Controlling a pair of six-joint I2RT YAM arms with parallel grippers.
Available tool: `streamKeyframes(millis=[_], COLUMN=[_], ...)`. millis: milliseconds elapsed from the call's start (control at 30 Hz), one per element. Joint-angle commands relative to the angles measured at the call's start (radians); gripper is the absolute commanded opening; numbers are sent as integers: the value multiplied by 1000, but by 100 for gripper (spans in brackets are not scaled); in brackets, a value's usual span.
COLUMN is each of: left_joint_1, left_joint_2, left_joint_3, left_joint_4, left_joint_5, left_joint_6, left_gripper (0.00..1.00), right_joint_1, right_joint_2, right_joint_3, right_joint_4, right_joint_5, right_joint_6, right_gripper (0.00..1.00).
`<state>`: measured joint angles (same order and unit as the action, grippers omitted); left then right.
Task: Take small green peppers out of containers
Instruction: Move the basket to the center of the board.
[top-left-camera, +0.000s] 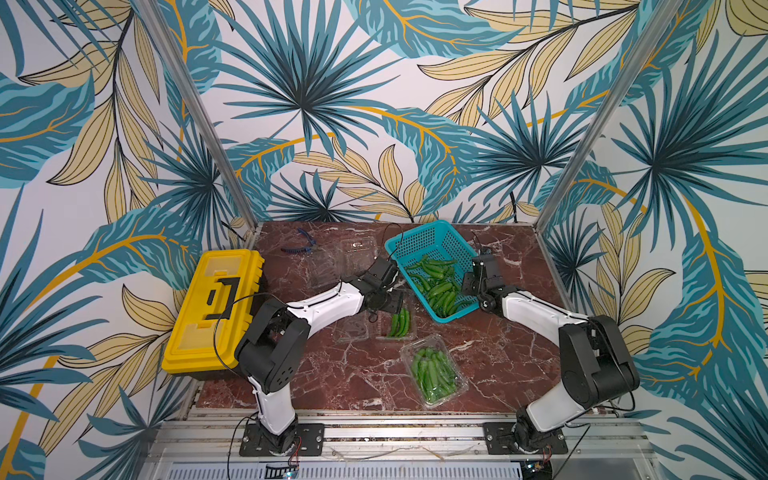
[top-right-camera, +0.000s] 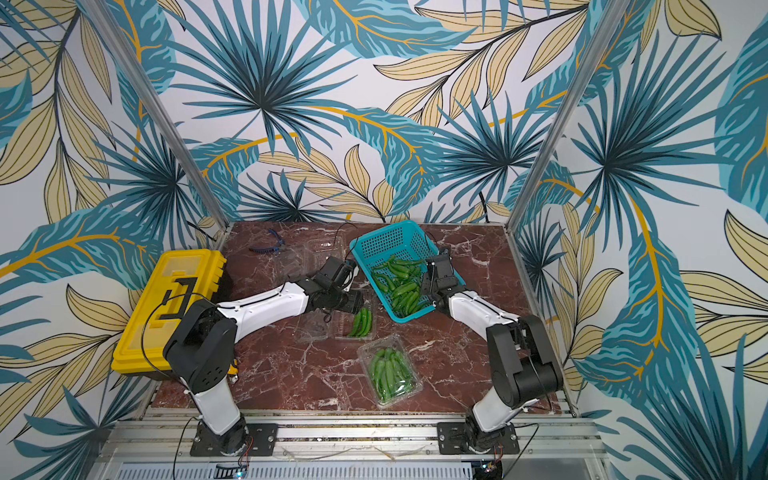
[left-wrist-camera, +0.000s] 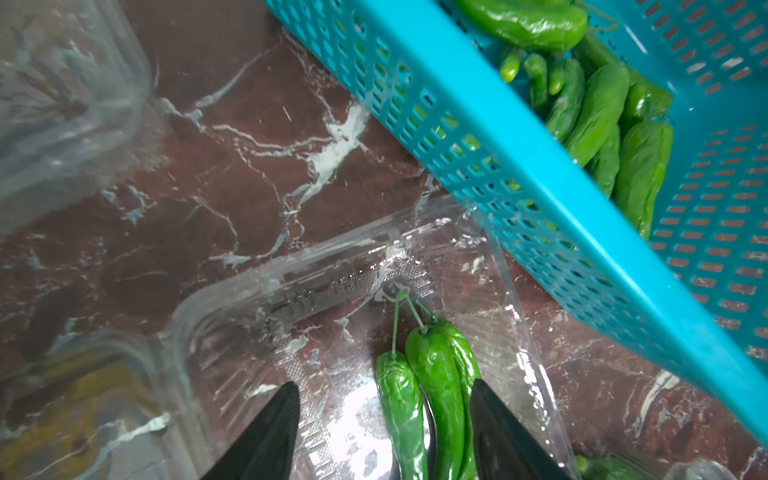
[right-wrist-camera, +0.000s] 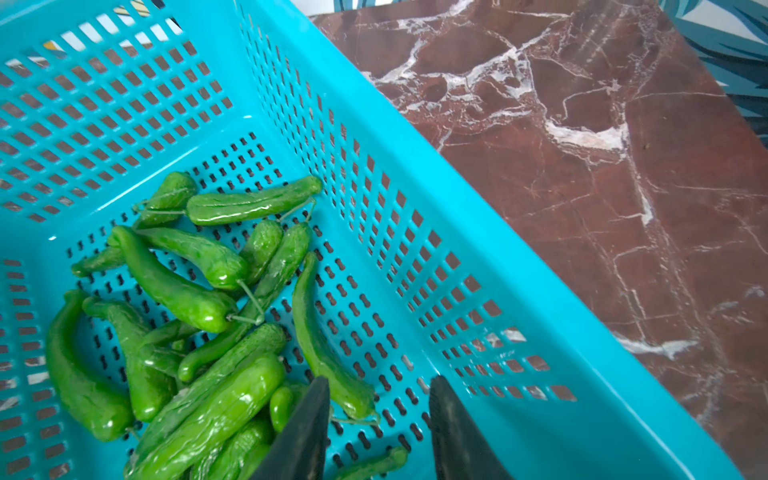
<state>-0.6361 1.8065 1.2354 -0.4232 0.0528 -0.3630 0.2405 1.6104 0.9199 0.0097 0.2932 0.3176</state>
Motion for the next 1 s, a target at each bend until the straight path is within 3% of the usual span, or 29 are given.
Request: streamKeyframes(millis=[0,300,600,967], left_joint_1=[-13,-27,-29,-29], left_joint_2=[23,100,134,206], left_joint_3=[52,87,108,148], left_joint_4=[-42,-96,-120,-149], left_joint_5=[11,-30,-64,-65], left_joint_6=[12,20,8,-3], left_gripper=[64,58,40,39], right_joint_1=[-9,-10,-11,-10], right_joint_2=[19,1,-13,-167], right_joint_3=[-44,-82,-96,-97], right_joint_4=[-14,25,36,8], right_joint_5=[-38,-6,4,-58], right_joint_6=[21,47,58,136], right_gripper=[41,42,42,42])
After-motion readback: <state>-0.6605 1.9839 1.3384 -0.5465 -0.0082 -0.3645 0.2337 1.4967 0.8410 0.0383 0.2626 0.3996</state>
